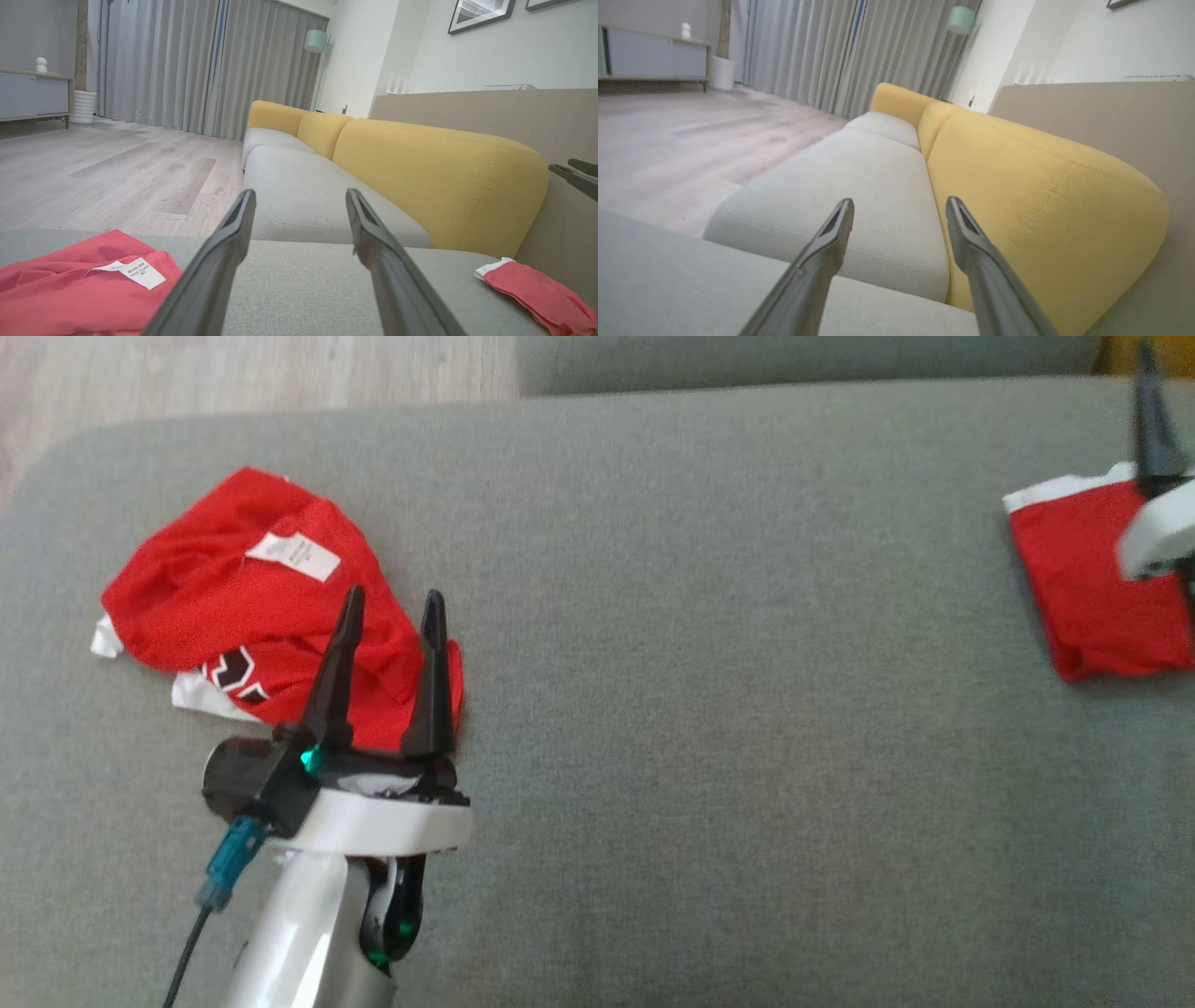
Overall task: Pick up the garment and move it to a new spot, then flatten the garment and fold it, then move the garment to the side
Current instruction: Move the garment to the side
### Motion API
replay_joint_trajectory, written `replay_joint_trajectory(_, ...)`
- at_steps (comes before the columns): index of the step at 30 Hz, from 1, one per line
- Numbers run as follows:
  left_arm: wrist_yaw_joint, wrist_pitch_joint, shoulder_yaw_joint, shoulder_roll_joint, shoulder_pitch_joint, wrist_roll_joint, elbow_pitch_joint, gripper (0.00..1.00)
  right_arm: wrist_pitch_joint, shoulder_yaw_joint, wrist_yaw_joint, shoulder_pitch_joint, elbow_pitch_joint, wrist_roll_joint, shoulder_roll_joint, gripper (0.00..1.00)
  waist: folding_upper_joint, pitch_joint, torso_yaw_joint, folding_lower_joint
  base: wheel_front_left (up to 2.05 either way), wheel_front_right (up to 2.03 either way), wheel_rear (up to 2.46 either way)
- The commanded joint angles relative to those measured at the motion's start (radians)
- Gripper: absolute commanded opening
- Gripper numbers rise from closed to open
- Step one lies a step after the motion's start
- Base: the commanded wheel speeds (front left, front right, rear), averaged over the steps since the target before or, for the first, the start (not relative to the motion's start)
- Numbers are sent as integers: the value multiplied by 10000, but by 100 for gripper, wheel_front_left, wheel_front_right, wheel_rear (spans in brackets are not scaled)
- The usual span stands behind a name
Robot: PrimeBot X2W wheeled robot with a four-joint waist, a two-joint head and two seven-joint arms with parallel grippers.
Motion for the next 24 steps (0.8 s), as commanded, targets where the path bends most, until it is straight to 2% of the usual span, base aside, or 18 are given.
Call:
replay_joint_trajectory(1, 62, -51, 414, 58, -106, 72, -367, 100, -80, -25, -7, 228, -681, 157, 262, 100, 0, -324, -47, 2, 0, 0, 0)
replay_joint_trajectory(8, 129, -51, 697, 58, 381, 114, -361, 100, 14, -446, -7, 1588, -3138, 883, 2040, 100, 0, -776, -24, 2, 0, 0, 0)
replay_joint_trajectory(13, 113, -51, 680, 58, 643, 128, -246, 100, -148, -681, -7, 2960, -4140, 1144, 3139, 100, 0, -937, 114, 2, 0, 0, 0)
replay_joint_trajectory(17, 86, -51, 668, 58, 730, 85, -150, 100, -461, -648, -7, 4171, -4411, 1138, 3409, 100, 0, -963, 282, 2, 0, 0, 0)
replay_joint_trajectory(24, -66, -51, 782, 58, 1016, -18, 27, 100, -753, -313, -7, 5584, -4079, 1563, 3466, 100, 0, -1085, 358, 2, 0, 0, 0)
